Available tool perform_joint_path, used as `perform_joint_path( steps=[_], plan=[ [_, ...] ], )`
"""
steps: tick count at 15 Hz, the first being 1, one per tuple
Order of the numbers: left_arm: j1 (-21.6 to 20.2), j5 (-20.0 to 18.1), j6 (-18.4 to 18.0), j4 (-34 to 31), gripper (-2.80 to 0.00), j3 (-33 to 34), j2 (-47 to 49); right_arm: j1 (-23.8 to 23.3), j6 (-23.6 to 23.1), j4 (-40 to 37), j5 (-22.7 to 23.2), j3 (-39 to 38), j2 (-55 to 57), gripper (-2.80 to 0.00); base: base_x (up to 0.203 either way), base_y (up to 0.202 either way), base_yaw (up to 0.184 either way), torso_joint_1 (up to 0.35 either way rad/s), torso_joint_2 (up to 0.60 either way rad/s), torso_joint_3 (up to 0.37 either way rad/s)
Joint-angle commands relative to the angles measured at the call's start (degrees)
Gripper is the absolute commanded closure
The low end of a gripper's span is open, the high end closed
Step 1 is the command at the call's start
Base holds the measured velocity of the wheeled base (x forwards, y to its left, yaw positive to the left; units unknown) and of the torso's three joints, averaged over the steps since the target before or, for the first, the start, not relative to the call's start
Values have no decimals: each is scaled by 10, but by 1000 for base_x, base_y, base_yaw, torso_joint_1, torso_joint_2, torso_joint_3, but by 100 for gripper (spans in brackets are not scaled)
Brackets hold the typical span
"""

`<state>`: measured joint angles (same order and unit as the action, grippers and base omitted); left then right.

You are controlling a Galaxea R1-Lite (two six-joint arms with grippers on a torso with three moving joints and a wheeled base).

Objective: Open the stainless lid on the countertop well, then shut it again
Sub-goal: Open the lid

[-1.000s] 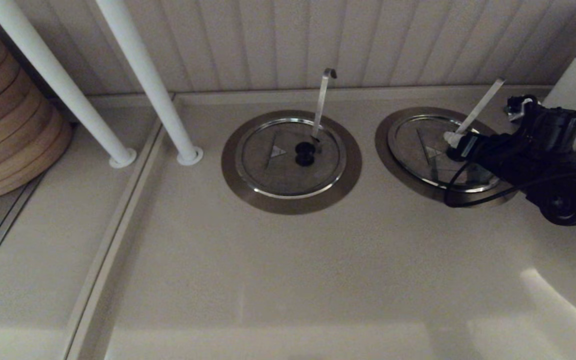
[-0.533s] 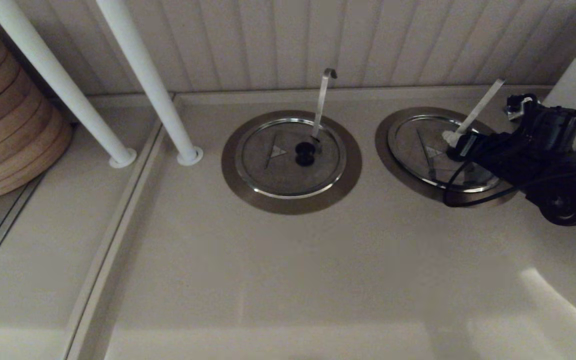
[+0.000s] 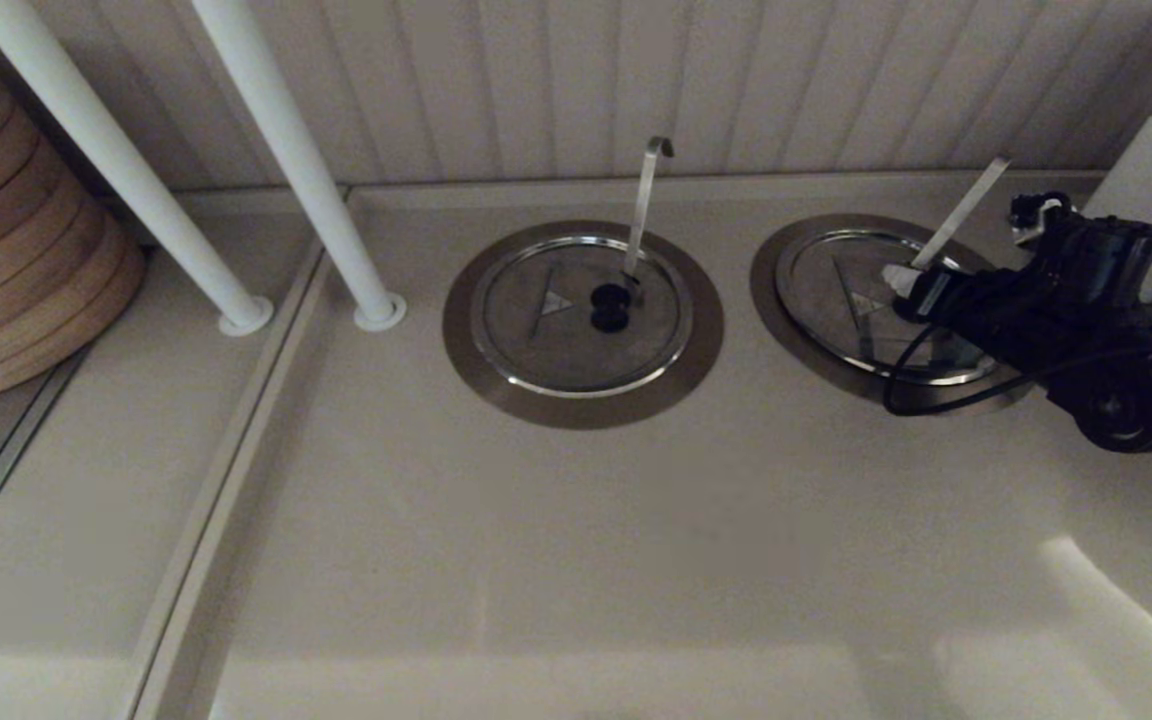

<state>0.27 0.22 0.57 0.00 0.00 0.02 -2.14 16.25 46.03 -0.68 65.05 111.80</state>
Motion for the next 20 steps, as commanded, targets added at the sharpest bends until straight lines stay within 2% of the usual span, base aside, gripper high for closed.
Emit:
perform_joint_path(
  steps=[1, 20],
  plan=[
    [0, 0, 0, 0, 0, 0, 1, 5, 4, 3, 0, -1, -2, -280, 0, 0, 0, 0, 0, 0],
    [0, 0, 0, 1, 0, 0, 1, 25, 16, 12, -2, -7, -29, -280, 0, 0, 0, 0, 0, 0]
  ],
)
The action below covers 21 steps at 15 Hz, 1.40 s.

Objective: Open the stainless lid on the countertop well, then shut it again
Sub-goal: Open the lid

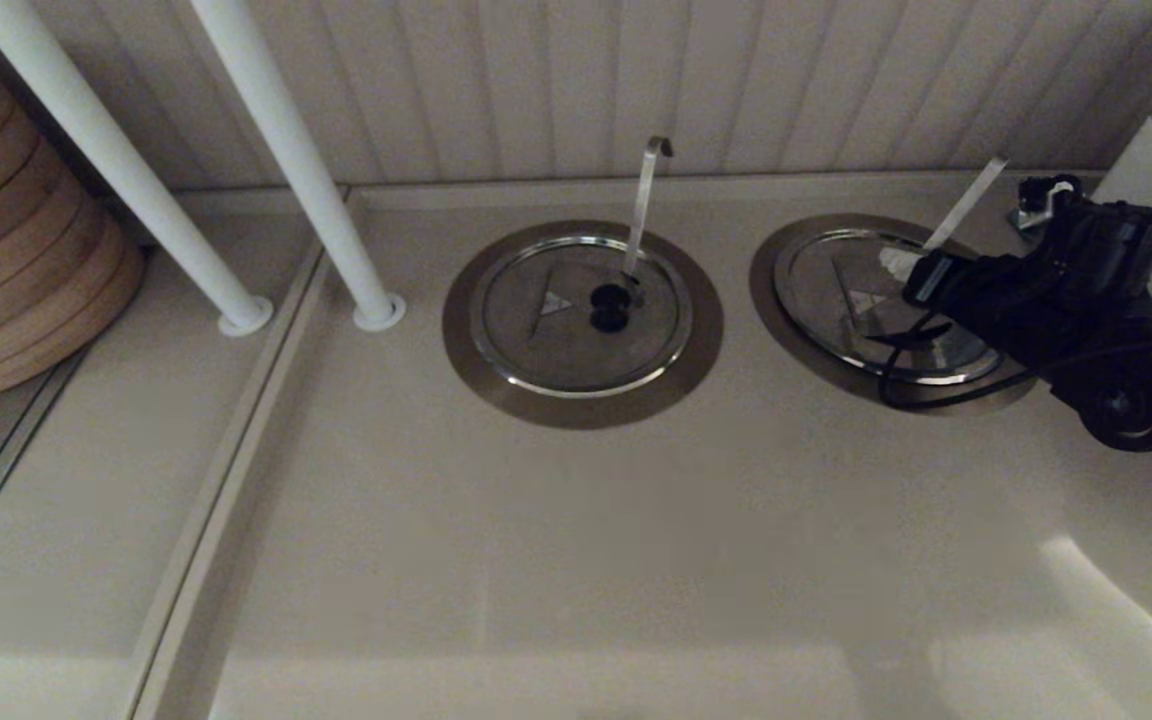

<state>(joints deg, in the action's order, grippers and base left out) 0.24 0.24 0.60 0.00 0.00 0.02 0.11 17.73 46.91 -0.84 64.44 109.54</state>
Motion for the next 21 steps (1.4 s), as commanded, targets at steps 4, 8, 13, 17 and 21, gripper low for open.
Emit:
perform_joint_path(
  steps=[4, 8, 13, 17, 21],
  plan=[
    [0, 0, 0, 0, 0, 0, 1, 8, 2, 2, -2, -1, -16, -280, 0, 0, 0, 0, 0, 0],
    [0, 0, 0, 0, 0, 0, 1, 25, 5, 3, -3, -13, -37, -280, 0, 0, 0, 0, 0, 0],
    [0, 0, 0, 0, 0, 0, 1, 50, 4, 6, -6, -27, -42, -280, 0, 0, 0, 0, 0, 0],
    [0, 0, 0, 0, 0, 0, 1, 62, 3, 6, -7, -34, -47, -280, 0, 0, 0, 0, 0, 0],
    [-1, 0, 0, 0, 0, 0, 1, 75, 2, 6, -7, -39, -49, -280, 0, 0, 0, 0, 0, 0]
  ],
)
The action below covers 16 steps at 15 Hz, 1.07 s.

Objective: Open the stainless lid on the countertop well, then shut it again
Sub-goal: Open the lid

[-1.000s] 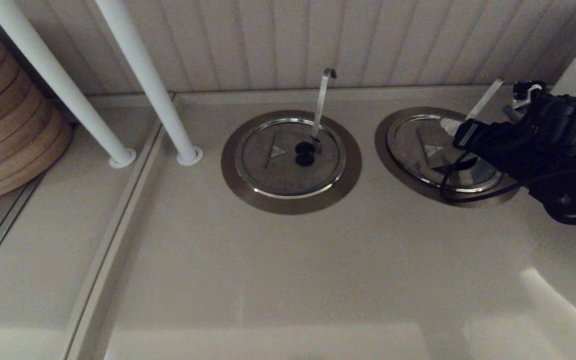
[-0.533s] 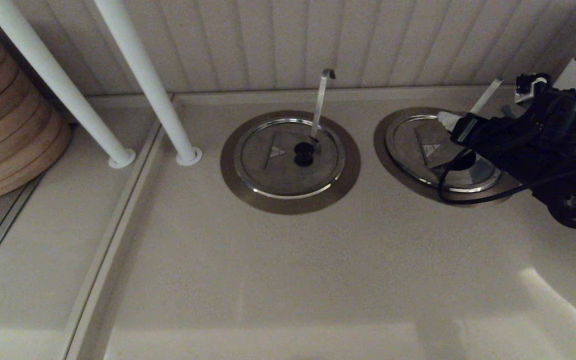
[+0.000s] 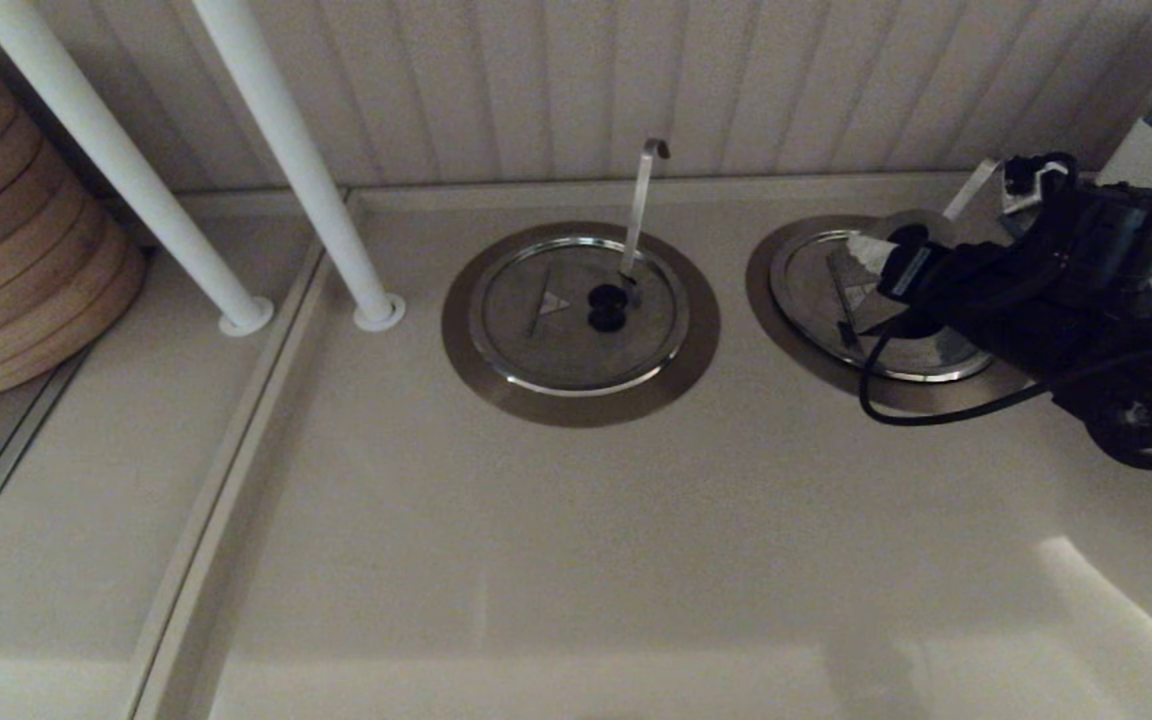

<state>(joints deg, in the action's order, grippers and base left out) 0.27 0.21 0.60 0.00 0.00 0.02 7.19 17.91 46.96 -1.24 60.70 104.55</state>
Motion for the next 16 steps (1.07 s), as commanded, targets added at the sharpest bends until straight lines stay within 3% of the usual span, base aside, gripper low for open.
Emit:
perform_joint_path(
  steps=[1, 10, 13, 16],
  plan=[
    [0, 0, 0, 0, 0, 0, 1, 8, 0, 6, -4, -4, 0, -280, 0, 0, 0, 0, 0, 0],
    [0, 0, 0, 0, 0, 0, 1, 43, -7, 22, -31, -19, -9, -280, 0, 0, 0, 0, 0, 0],
    [0, 0, 0, 0, 0, 0, 1, 15, -68, 30, -88, 3, 16, -280, 0, 0, 0, 0, 0, 0],
    [0, 0, 0, 0, 0, 0, 1, -9, -82, 33, -136, 47, 56, -280, 0, 0, 0, 0, 0, 0]
  ],
)
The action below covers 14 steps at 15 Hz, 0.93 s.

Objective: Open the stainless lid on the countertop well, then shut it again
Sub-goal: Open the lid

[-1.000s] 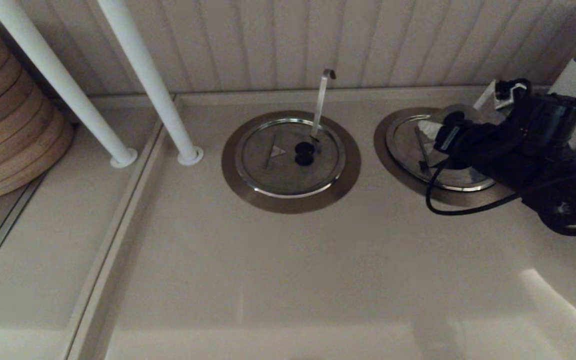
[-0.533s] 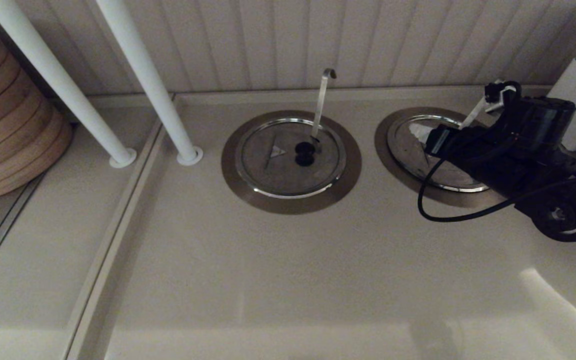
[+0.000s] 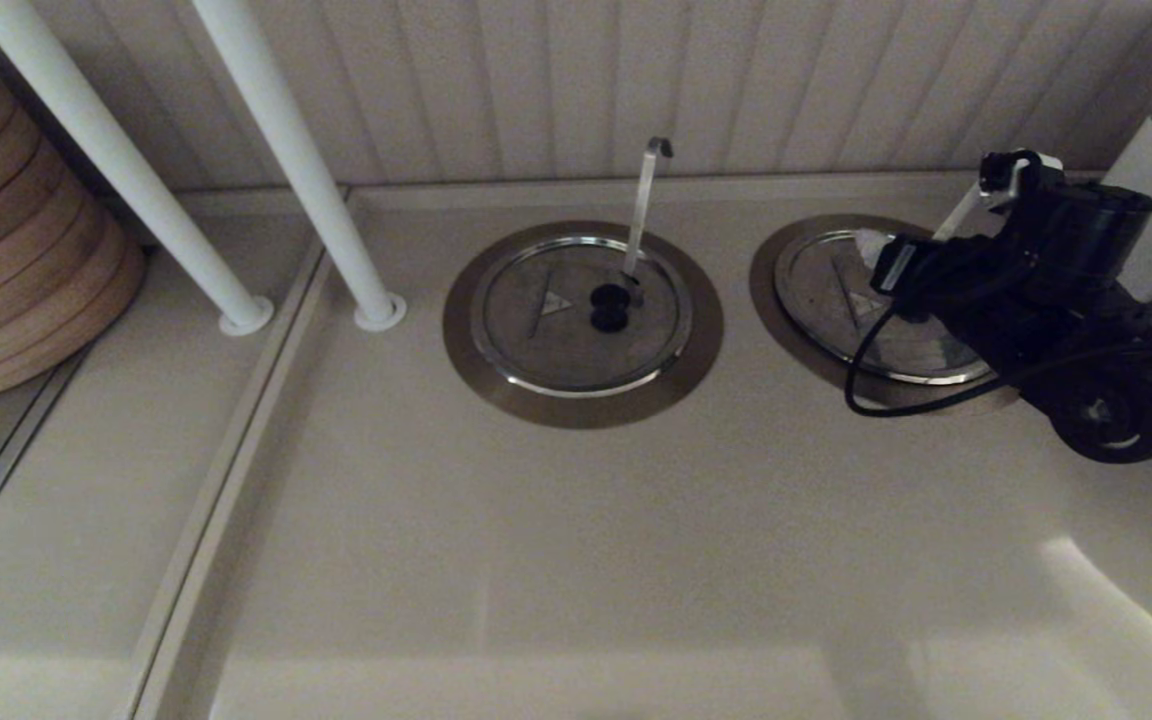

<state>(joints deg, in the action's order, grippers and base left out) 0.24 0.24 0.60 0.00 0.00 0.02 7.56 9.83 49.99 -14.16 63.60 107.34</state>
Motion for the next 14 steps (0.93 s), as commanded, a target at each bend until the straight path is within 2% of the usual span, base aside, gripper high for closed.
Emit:
perform_joint_path(
  steps=[1, 14],
  plan=[
    [0, 0, 0, 0, 0, 0, 1, -22, -2, 3, -9, 25, 30, -280, 0, 0, 0, 0, 0, 0],
    [0, 0, 0, 0, 0, 0, 1, -76, -3, 24, -6, 65, 92, -280, 0, 0, 0, 0, 0, 0]
  ],
)
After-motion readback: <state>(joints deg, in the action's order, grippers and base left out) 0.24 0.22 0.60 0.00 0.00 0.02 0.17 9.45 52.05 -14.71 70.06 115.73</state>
